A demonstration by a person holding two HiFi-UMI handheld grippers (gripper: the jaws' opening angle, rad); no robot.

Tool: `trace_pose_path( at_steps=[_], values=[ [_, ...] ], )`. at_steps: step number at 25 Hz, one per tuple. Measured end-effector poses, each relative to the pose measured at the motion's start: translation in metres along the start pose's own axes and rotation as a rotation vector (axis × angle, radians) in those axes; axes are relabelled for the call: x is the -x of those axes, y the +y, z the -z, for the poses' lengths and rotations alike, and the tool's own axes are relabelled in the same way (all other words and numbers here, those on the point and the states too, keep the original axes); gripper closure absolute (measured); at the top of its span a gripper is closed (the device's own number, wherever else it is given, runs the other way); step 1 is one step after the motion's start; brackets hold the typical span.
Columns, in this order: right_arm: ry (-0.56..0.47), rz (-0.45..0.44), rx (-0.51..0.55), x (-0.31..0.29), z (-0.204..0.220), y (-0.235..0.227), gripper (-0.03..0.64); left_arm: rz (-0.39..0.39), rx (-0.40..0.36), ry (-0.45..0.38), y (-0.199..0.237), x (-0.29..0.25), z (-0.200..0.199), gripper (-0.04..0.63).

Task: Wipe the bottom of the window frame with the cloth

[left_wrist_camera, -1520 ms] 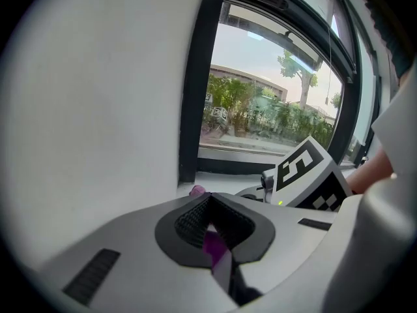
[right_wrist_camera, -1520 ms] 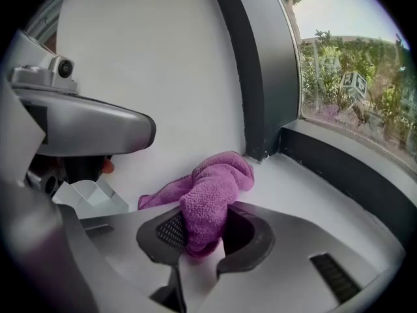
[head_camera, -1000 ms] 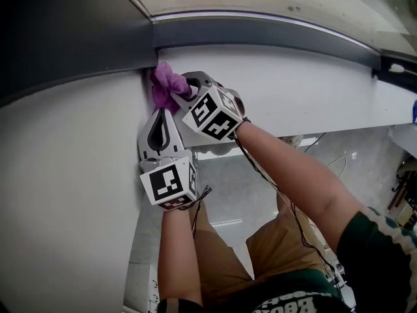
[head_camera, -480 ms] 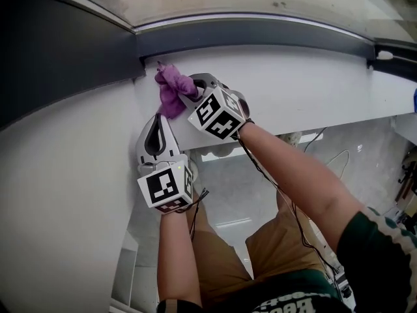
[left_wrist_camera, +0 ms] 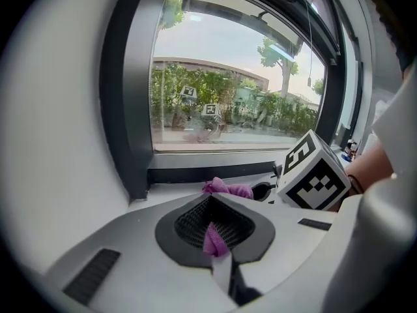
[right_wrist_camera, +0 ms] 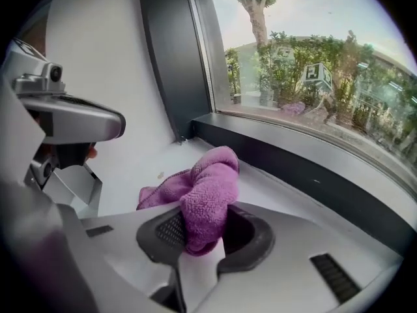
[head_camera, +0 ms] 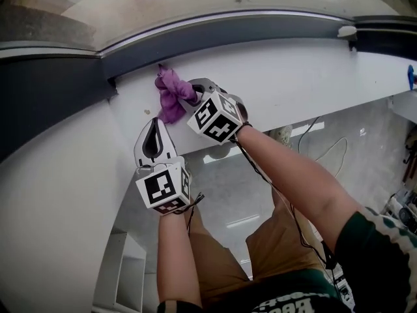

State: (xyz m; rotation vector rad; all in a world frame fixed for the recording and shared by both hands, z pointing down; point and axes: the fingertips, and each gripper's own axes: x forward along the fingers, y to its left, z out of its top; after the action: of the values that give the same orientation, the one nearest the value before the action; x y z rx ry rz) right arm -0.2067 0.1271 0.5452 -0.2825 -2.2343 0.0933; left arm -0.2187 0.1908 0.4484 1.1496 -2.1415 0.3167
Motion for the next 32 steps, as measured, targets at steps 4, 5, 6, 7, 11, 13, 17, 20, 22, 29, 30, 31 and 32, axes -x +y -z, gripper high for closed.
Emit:
trace_pose_path(
  at_steps=[4, 5, 6, 7, 11, 13, 17, 20, 22, 29, 30, 31, 32],
  values=[
    [0.012, 0.026, -0.022, 0.018, 0.018, -0.018, 0.515, 0.037, -0.018, 0.005, -0.025, -0.009, -0.007, 0.589],
    [0.016, 0.033, -0.029, 0.024, 0.024, -0.024, 0.515, 0.044, -0.025, 0.004, -0.033, -0.012, -0.009, 0.589],
    [0.020, 0.041, -0.037, 0.029, 0.030, -0.030, 0.515, 0.050, -0.033, 0.000, -0.041, -0.015, -0.011, 0.589],
    [0.024, 0.049, -0.042, 0.035, 0.036, -0.036, 0.515, 0.055, -0.041, -0.004, -0.048, -0.017, -0.014, 0.589],
    [0.038, 0.067, -0.053, 0.053, 0.054, -0.056, 0.515, 0.071, -0.056, -0.023, -0.075, -0.024, -0.021, 0.589],
    [0.040, 0.078, -0.059, 0.060, 0.062, -0.065, 0.515, 0.081, -0.068, -0.046, -0.087, -0.028, -0.027, 0.589],
    [0.037, 0.094, -0.073, 0.074, 0.072, -0.080, 0.515, 0.093, -0.080, -0.048, -0.108, -0.034, -0.031, 0.589],
    [0.037, 0.101, -0.082, 0.083, 0.081, -0.089, 0.515, 0.108, -0.086, -0.041, -0.124, -0.040, -0.031, 0.589],
    [0.039, 0.108, -0.089, 0.090, 0.088, -0.095, 0.515, 0.122, -0.094, -0.037, -0.136, -0.044, -0.032, 0.589],
    [0.043, 0.148, -0.129, 0.117, 0.112, -0.123, 0.515, 0.171, -0.119, -0.029, -0.178, -0.055, -0.036, 0.589],
    [0.043, 0.154, -0.135, 0.120, 0.116, -0.127, 0.515, 0.178, -0.122, -0.029, -0.183, -0.057, -0.036, 0.589],
    [0.044, 0.160, -0.141, 0.124, 0.120, -0.131, 0.515, 0.186, -0.127, -0.027, -0.190, -0.059, -0.037, 0.589],
    [0.045, 0.167, -0.148, 0.128, 0.124, -0.135, 0.515, 0.196, -0.133, -0.025, -0.197, -0.061, -0.037, 0.589]
  ],
)
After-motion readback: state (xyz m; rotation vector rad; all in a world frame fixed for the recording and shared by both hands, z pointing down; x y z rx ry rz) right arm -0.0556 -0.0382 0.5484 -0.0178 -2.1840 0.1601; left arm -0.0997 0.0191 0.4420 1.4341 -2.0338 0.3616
